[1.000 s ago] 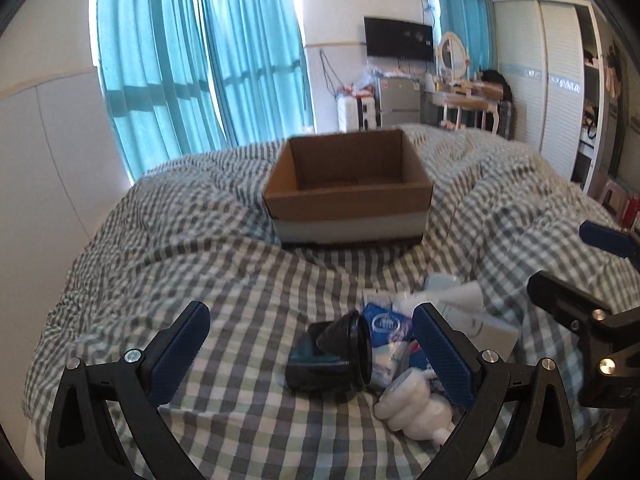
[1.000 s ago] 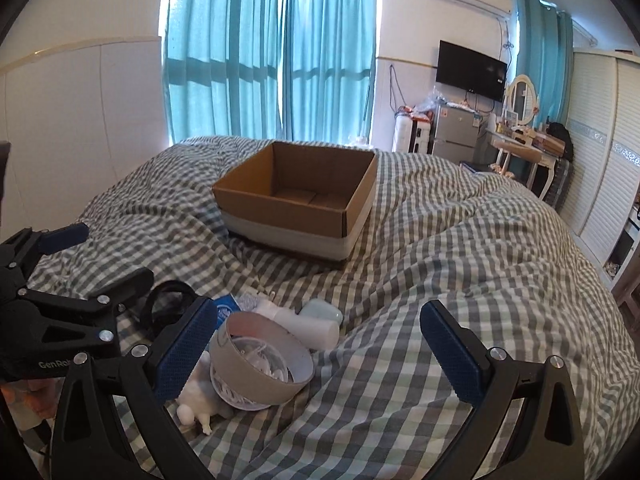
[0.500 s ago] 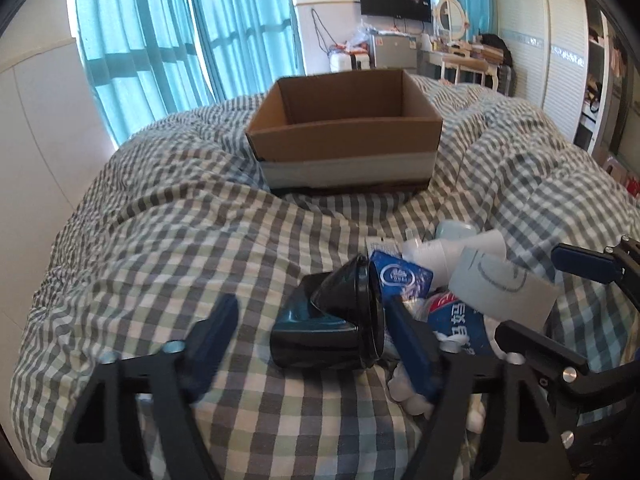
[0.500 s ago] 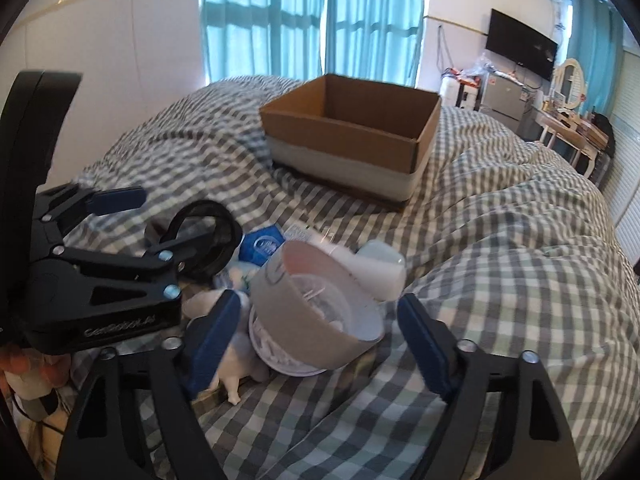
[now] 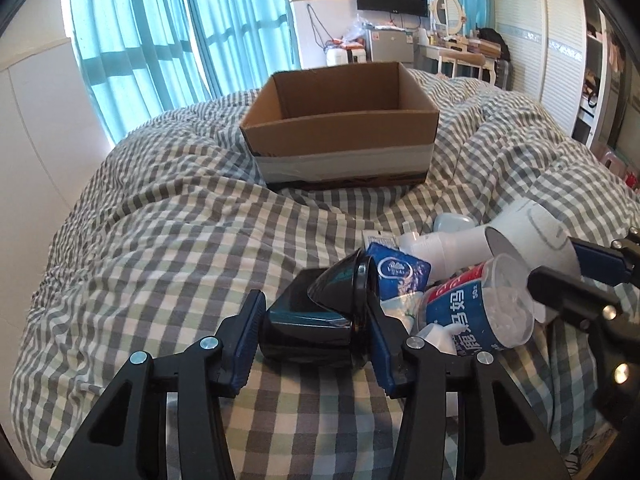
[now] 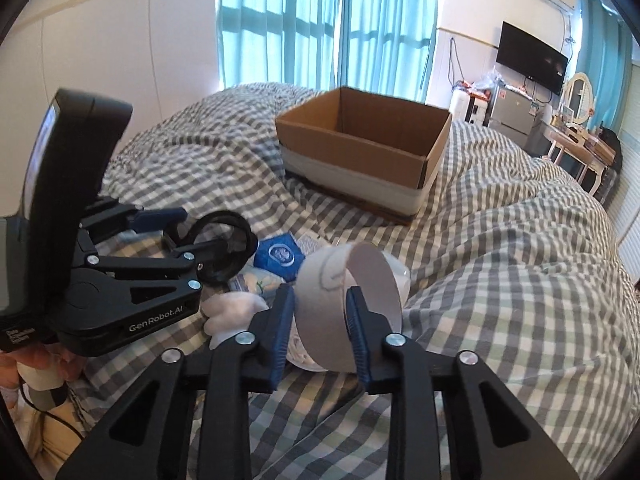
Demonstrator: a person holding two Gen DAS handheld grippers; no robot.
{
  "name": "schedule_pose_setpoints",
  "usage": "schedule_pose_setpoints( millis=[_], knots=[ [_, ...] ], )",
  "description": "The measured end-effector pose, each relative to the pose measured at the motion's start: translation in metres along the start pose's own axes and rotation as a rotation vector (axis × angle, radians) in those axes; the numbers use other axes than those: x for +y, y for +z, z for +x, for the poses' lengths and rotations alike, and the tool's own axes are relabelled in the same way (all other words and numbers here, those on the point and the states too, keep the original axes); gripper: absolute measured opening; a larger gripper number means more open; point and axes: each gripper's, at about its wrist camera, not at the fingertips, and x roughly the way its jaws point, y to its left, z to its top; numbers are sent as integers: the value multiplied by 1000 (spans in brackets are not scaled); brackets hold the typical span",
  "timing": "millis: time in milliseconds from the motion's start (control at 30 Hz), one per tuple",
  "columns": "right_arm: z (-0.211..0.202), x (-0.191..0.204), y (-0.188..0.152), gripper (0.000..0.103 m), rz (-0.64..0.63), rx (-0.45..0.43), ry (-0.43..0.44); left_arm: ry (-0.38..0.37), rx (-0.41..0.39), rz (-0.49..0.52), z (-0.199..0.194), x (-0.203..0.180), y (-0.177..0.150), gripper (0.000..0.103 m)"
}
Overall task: Organize objects
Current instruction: 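Grasp the black cup with the left tool while the right tool grasps the white tape roll, then carry the black cup and tape roll into the box and open both tools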
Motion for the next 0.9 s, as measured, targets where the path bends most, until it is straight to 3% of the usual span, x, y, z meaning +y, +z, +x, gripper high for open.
schedule_pose_setpoints(
  millis=[167,400,667,900],
  knots=[
    [-13,-4,11,25,-8,-44,9,50,-57,21,-14,0,7,49],
    [-29,-15,41,25,-17,-91,38,18,-120,-1,-33,12,29,49],
    [-34,-31,94,25,-28,-124,65,-43,-182,-82,-48,45,84,49],
    [-31,-43,162,25,-41,-178,50,-49,-216,-74,-45,67,142,49]
  ],
)
